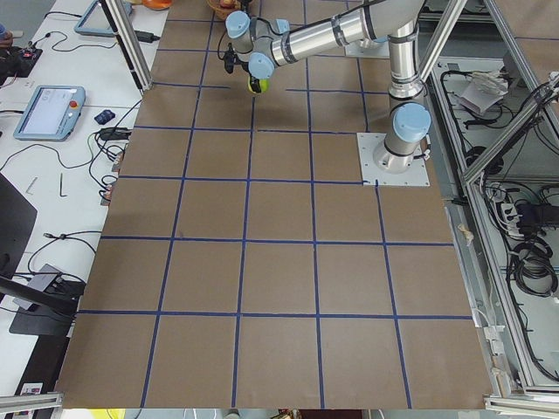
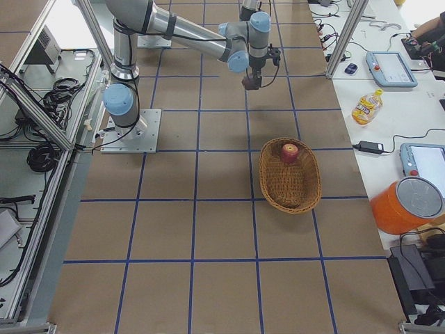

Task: Put all apples into basket
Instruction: 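Set green apple at center with left gripper while right drops dark apple in basket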

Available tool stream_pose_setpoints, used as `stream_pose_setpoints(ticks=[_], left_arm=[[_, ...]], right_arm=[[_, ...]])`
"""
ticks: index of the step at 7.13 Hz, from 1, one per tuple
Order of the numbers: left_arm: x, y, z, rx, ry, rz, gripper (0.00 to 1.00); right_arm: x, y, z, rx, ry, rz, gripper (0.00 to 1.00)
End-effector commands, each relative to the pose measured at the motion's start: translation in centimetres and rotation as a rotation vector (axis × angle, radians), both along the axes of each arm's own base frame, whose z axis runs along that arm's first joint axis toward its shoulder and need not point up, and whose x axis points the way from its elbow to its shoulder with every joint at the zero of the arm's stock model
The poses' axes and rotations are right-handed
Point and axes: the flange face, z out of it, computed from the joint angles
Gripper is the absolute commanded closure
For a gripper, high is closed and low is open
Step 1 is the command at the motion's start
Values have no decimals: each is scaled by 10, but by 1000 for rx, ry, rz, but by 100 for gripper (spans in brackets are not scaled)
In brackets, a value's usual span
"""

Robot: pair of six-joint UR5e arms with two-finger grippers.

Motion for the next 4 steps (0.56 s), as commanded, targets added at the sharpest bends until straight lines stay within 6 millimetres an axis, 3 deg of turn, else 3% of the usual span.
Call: stream_pose_setpoints(ticks=[1, 2, 3, 4], left_arm=[[-64, 26, -44, 0, -13, 14, 99], [-80, 33, -54, -17, -7, -2, 38], [-81, 29, -59, -44, -9, 15, 13], [-78, 20, -40, -98, -24, 18, 0]], right_arm=[[-167, -40, 7, -72, -2, 39, 78], [-223, -73, -2, -88, 17, 85, 78], [-264, -94, -6, -89, 18, 57, 76], [-269, -99, -8, -48, -5, 55, 59]])
